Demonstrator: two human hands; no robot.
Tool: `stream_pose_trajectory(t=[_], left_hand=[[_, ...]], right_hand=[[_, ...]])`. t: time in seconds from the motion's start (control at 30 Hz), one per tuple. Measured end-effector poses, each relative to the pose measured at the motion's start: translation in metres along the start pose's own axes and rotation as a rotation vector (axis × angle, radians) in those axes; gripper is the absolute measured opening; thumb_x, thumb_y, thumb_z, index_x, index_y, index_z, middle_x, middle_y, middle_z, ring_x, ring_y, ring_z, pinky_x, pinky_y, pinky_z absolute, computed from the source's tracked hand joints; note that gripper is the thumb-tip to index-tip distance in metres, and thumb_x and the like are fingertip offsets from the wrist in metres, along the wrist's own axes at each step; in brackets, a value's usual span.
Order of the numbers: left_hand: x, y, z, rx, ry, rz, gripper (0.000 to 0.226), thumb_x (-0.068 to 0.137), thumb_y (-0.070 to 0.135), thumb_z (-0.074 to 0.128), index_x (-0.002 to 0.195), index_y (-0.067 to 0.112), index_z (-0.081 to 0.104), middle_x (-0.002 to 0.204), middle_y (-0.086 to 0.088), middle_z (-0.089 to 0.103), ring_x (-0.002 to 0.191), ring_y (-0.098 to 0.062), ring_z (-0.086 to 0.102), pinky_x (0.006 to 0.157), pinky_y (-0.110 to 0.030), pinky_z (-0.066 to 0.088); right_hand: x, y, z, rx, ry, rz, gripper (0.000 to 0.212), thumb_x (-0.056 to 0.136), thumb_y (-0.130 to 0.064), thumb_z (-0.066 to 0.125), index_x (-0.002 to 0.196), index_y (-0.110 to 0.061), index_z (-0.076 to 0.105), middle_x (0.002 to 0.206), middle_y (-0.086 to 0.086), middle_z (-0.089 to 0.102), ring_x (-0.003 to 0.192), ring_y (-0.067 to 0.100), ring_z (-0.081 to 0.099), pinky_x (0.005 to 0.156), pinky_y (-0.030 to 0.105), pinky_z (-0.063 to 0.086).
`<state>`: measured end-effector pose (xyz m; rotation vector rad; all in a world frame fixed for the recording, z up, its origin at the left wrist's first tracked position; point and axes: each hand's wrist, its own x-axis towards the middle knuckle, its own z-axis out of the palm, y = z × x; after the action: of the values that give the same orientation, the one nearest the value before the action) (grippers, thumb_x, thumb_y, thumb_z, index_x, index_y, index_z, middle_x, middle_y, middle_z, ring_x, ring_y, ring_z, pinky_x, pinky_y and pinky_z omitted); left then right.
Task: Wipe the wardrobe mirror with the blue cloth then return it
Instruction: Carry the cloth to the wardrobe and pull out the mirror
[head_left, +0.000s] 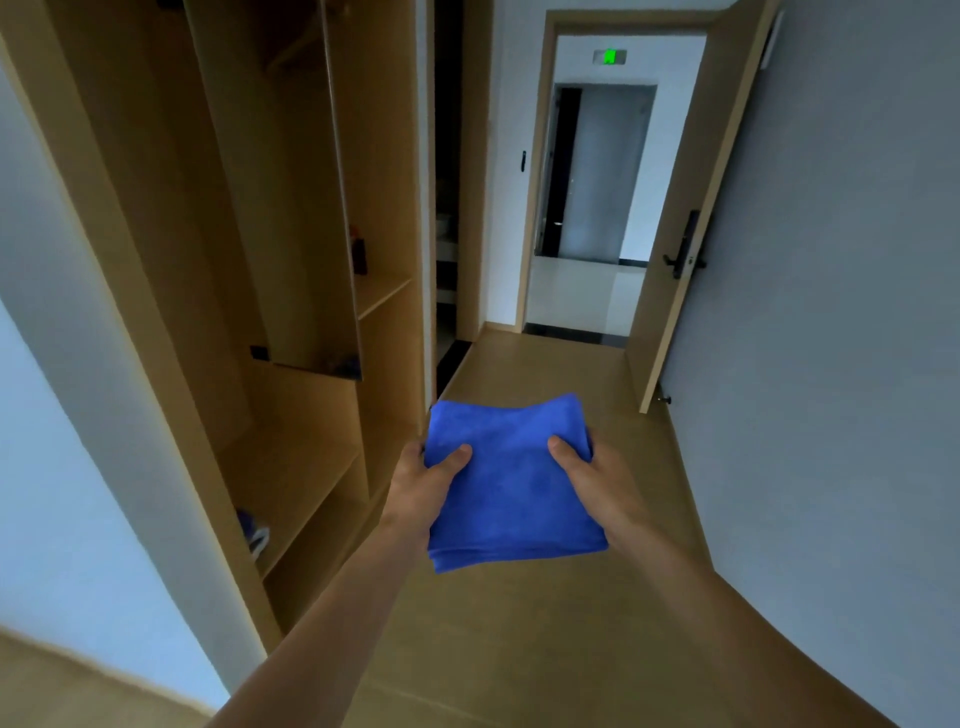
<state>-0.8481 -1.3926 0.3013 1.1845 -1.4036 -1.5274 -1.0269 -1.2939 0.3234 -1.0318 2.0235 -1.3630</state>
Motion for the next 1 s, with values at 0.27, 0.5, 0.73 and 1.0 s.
stream_pose_trajectory(t=[0.27,0.5,0.73,1.0], left_hand=[[0.114,0.014,-0.01,-0.024,0.003,-0.013,0.027,0.089,0.04,0.074,0.107,0.029,0.057,0.113,0.002,0.069,0.105,-0.022,0.067,0.1,-0.049,0.054],[0.175,0.018,-0.032,-0.049,0.082,-0.005,0.033,0.093,0.037,0.071,0.12,0.022,0.058,0.113,-0.001,0.07,0.105,-0.023,0.069,0.098,-0.052,0.055],[0.239,0.024,-0.039,-0.059,0.191,0.002,0.031,0.095,0.035,0.07,0.121,0.023,0.059,0.113,0.002,0.07,0.106,-0.022,0.068,0.101,-0.052,0.053],[0.336,0.043,-0.012,-0.1,0.344,0.047,0.014,0.097,0.032,0.068,0.109,0.026,0.064,0.107,0.001,0.074,0.102,-0.02,0.07,0.094,-0.045,0.056]], right_hand=[[0.105,-0.015,0.042,0.001,-0.014,-0.03,0.005,0.098,-0.039,0.057,0.1,-0.034,0.057,0.098,-0.016,0.066,0.09,0.002,0.062,0.069,0.019,0.043],[0.176,-0.025,0.084,-0.009,-0.08,-0.049,0.01,0.097,-0.041,0.057,0.103,-0.034,0.059,0.098,-0.016,0.067,0.088,-0.003,0.062,0.068,0.016,0.04],[0.259,-0.029,0.12,0.045,-0.183,-0.091,0.007,0.095,-0.039,0.058,0.097,-0.033,0.062,0.092,-0.012,0.07,0.083,-0.001,0.066,0.069,0.022,0.046],[0.391,-0.043,0.13,0.072,-0.349,-0.143,0.013,0.096,-0.036,0.058,0.099,-0.025,0.063,0.092,-0.006,0.07,0.086,0.01,0.067,0.068,0.027,0.045]])
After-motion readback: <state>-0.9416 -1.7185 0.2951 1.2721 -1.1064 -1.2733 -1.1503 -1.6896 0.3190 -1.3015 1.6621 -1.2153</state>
